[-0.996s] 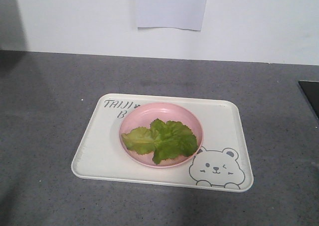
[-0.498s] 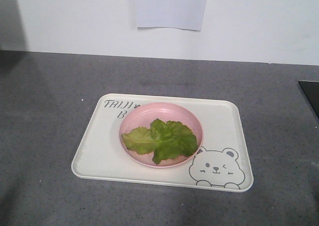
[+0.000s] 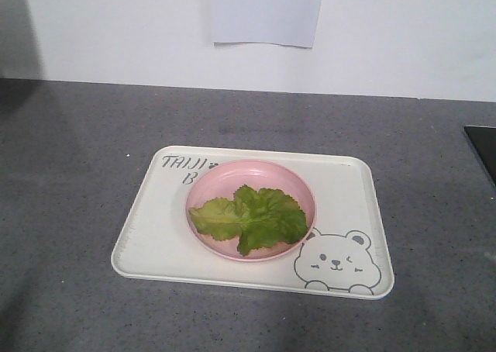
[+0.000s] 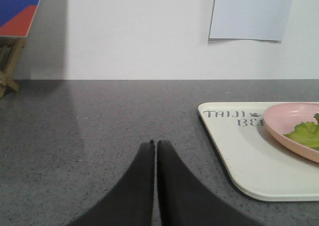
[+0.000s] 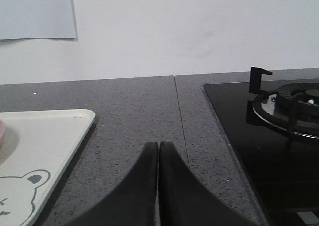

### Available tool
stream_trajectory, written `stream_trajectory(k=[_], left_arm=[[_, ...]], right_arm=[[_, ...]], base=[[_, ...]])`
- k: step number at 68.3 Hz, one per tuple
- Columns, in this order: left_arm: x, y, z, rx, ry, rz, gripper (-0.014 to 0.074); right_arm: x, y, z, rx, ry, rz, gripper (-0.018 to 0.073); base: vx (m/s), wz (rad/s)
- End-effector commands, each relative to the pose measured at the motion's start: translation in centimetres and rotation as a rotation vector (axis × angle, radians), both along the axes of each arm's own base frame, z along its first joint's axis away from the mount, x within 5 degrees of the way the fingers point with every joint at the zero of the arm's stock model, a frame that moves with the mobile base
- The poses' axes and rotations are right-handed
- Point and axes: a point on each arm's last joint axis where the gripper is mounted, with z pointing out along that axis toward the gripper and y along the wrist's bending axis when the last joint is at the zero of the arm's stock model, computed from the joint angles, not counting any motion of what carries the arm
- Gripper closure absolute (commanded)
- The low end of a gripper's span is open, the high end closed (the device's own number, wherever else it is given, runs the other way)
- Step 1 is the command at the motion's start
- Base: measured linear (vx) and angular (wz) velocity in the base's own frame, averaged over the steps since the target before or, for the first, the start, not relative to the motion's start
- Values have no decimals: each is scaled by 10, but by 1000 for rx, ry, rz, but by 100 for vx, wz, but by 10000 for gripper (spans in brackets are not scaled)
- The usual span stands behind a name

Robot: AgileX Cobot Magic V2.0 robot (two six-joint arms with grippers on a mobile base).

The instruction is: Transfer vegetables to tray and serve

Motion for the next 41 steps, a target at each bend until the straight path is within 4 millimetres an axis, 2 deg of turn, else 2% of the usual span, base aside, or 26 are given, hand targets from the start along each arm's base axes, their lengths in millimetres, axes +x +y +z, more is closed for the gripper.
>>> stream_trajectory(k=[1,41], left_arm=[[0,-1,-1,-28,-62,-10,604],[0,-1,-1,-28,-62,-10,604]], right_arm=[[0,0,4,-34,-71,-8,564],[0,3,8,-64,-119,52,564]], base=[[0,0],[0,0]])
